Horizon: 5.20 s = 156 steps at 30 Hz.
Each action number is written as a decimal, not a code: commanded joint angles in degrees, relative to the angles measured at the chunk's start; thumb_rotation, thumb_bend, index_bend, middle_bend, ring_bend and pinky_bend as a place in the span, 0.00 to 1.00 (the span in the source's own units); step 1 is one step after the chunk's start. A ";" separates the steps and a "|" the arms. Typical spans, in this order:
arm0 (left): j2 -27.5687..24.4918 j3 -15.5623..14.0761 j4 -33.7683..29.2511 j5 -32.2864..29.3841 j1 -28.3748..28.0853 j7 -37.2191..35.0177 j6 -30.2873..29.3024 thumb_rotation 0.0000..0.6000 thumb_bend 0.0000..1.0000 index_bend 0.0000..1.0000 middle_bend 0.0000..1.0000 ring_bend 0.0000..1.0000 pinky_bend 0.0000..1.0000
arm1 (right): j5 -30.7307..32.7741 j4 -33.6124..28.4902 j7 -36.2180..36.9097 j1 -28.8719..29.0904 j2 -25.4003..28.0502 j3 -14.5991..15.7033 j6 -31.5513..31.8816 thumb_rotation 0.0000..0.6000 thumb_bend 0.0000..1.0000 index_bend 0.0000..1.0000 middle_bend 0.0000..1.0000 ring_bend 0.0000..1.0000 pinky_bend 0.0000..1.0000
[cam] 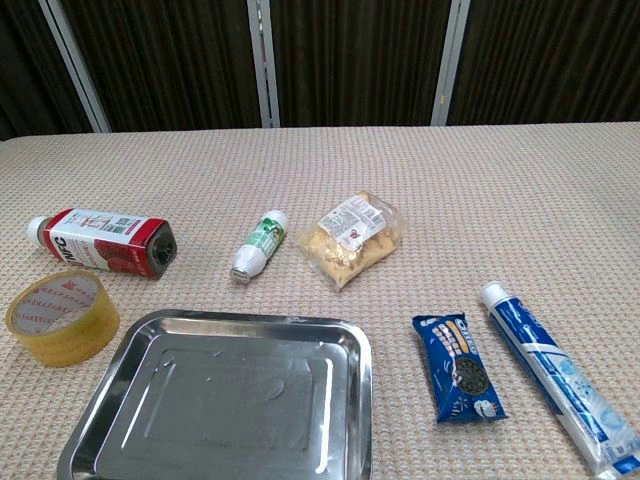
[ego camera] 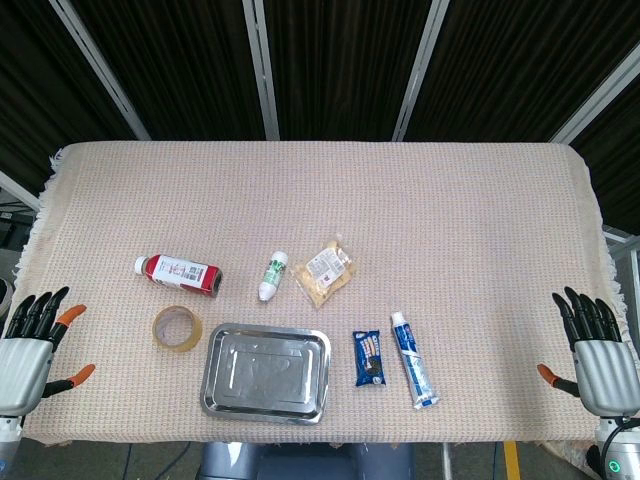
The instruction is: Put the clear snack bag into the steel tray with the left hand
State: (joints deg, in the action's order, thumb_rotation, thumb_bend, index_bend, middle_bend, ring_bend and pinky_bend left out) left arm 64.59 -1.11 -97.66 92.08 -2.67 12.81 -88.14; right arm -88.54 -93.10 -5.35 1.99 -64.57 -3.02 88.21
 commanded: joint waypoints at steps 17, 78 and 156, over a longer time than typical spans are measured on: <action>-0.12 0.10 -0.39 -0.35 -0.21 0.60 0.71 0.88 0.13 0.19 0.00 0.00 0.00 | 0.32 0.33 0.40 0.13 0.01 -0.14 -0.24 1.00 0.00 0.02 0.00 0.00 0.00; 30.61 18.28 18.13 -32.81 -52.70 26.89 48.91 0.92 0.07 0.02 0.00 0.00 0.00 | -2.61 0.96 2.29 -0.40 0.53 1.15 0.90 1.00 0.00 0.02 0.00 0.00 0.00; 23.10 -7.45 8.06 -4.11 -48.48 1.06 31.19 1.00 0.04 0.09 0.04 0.04 0.06 | -3.90 -2.48 0.51 3.49 1.41 1.20 -4.10 1.00 0.00 0.02 0.00 0.00 0.00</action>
State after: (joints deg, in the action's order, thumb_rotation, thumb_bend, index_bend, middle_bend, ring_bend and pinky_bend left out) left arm 87.73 -8.32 -89.09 89.06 -51.14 12.89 -58.67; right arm -92.45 -95.58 -4.83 5.49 -63.17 -1.82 84.11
